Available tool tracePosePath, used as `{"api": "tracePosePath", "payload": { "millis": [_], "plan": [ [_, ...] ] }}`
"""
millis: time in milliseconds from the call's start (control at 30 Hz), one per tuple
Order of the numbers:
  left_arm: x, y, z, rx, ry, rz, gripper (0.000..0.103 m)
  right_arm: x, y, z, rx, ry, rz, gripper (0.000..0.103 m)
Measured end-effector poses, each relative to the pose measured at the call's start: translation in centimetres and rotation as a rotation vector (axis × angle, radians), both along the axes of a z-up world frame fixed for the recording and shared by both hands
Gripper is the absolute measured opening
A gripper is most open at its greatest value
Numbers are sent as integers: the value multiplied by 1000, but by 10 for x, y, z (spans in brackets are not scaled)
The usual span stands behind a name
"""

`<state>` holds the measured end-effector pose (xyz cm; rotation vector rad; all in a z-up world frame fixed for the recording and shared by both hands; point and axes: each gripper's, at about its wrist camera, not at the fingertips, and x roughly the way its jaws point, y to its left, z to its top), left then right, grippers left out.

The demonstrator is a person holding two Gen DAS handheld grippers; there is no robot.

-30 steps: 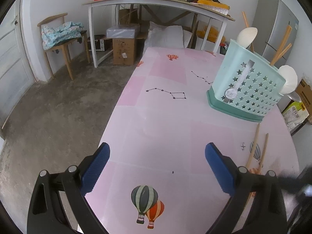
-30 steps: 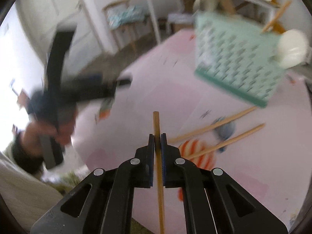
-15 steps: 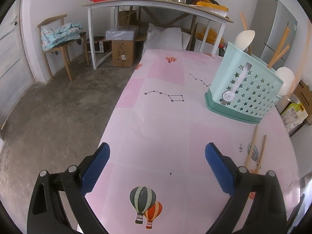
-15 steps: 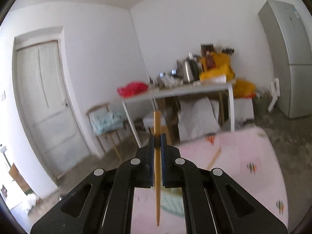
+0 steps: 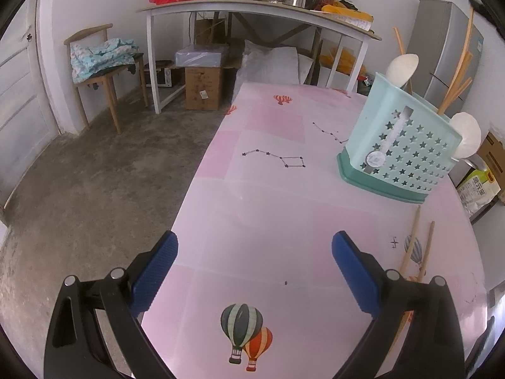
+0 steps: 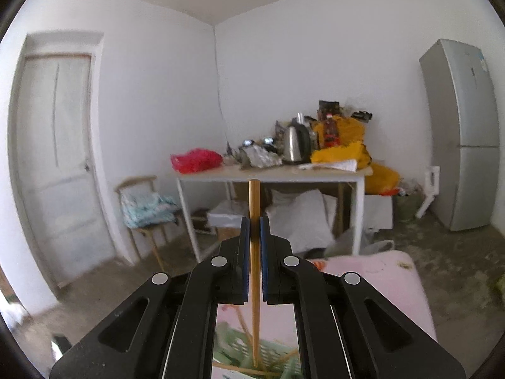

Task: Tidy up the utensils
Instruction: 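Lower the chopstick into the basket and open the right tool, then move the right tool to the remaining chopsticks and grasp one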

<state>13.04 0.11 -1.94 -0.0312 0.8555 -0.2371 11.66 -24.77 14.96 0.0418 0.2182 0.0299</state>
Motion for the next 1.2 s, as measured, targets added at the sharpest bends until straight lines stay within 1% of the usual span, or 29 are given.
{"api": "tracePosePath", "payload": {
  "millis": [67, 167, 233, 267, 300, 367, 400, 500, 567, 600, 633, 667, 700, 733, 767, 800, 867, 933, 1033, 1067, 1133, 1200],
  "plan": [
    [0, 0, 0, 0, 0, -4, 96, 7, -1, -20, -15, 67, 1, 5],
    [-2, -1, 1, -4, -5, -14, 96, 4, -6, -34, -3, 123, 3, 9],
    [-3, -2, 0, -8, -5, -20, 96, -6, -11, -31, 8, 120, -7, 21],
    [-3, -2, 0, -12, -5, -23, 96, -11, -13, -29, 15, 112, -12, 30],
    [-3, -2, 0, -17, -4, -27, 96, -20, -17, -26, 25, 101, -21, 34],
    [-2, -3, -1, -22, -1, -32, 96, -36, -22, -21, 46, 90, -43, 36],
    [-2, -4, -2, -26, 0, -35, 96, -47, -26, -20, 64, 85, -54, 39],
    [-2, -7, -1, -32, -4, -43, 97, -78, -31, -27, 122, 105, -68, 44],
    [-3, -9, -1, -32, -8, -45, 97, -90, -32, -42, 168, 166, -73, 47],
    [-3, -9, -1, -31, -8, -46, 97, -92, -31, -54, 197, 217, -75, 49],
    [-3, -9, -2, -31, -7, -47, 97, -92, -30, -69, 224, 281, -79, 51],
    [-2, -10, -3, -29, -4, -47, 97, -88, -26, -94, 252, 386, -92, 53],
    [-2, -10, -3, -25, 0, -47, 97, -85, -22, -119, 271, 484, -114, 53],
    [-2, -11, -4, -20, 3, -48, 97, -82, -19, -137, 287, 558, -131, 53],
    [-3, -12, -4, -6, 6, -47, 97, -78, -15, -163, 317, 664, -149, 53],
    [-3, -14, -4, 6, 6, -47, 97, -76, -12, -180, 344, 724, -161, 52],
    [-5, -17, -4, 38, -4, -49, 97, -74, -7, -206, 382, 789, -186, 50],
    [-6, -19, -4, 64, -11, -47, 97, -69, 1, -219, 367, 825, -211, 47],
    [-10, -21, -3, 80, -29, -59, 97, -65, 11, -222, 318, 826, -229, 44],
    [-12, -22, -2, 85, -36, -68, 97, -64, 15, -222, 297, 827, -230, 39],
    [-15, -26, -3, 91, -45, -89, 97, -61, 21, -222, 264, 820, -239, 35],
    [-18, -31, -3, 96, -48, -109, 97, -63, 22, -225, 242, 815, -245, 28]
  ]
}}
